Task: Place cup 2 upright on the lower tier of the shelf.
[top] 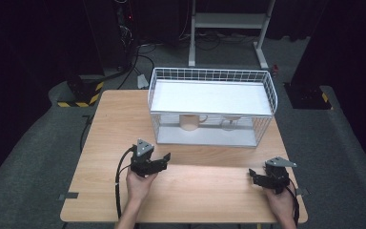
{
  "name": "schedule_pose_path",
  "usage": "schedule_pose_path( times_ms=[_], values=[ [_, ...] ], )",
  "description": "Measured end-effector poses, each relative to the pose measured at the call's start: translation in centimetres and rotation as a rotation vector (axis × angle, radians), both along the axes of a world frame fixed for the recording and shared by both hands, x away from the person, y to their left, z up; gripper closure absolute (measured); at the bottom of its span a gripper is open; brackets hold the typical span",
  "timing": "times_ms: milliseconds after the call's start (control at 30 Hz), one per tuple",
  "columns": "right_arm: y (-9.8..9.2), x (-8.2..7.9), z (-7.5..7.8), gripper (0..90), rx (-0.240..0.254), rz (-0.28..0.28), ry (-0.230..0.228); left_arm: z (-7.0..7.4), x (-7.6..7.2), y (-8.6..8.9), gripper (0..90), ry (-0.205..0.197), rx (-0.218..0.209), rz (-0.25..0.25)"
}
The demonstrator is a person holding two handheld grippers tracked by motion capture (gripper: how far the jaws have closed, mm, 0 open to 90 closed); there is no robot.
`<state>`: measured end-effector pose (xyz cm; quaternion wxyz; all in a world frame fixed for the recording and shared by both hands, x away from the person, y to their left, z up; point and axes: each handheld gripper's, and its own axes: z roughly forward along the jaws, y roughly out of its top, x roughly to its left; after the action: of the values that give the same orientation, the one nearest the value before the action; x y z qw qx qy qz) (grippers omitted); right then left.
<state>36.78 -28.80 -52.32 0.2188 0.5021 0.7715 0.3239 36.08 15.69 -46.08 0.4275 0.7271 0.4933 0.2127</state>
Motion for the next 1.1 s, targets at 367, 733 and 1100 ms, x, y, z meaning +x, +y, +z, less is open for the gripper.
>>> schedule_pose_path(
  times_ms=[367, 733, 1100],
  values=[
    [0.0, 0.0, 0.0, 24.8, 0.001, -0.004, 0.001, -1.4, -0.6, 1.3, 28.0, 0.032, 0.016, 0.026],
    [0.0, 0.0, 0.0, 24.8, -0.001, -0.003, 0.000, -2.9, -0.3, 1.8, 28.0, 0.061, 0.051, 0.057],
    [0.0, 0.0, 0.0, 24.8, 0.000, -0.004, 0.001, -4.1, 0.0, 2.5, 27.0, 0.085, 0.068, 0.092]
  ],
)
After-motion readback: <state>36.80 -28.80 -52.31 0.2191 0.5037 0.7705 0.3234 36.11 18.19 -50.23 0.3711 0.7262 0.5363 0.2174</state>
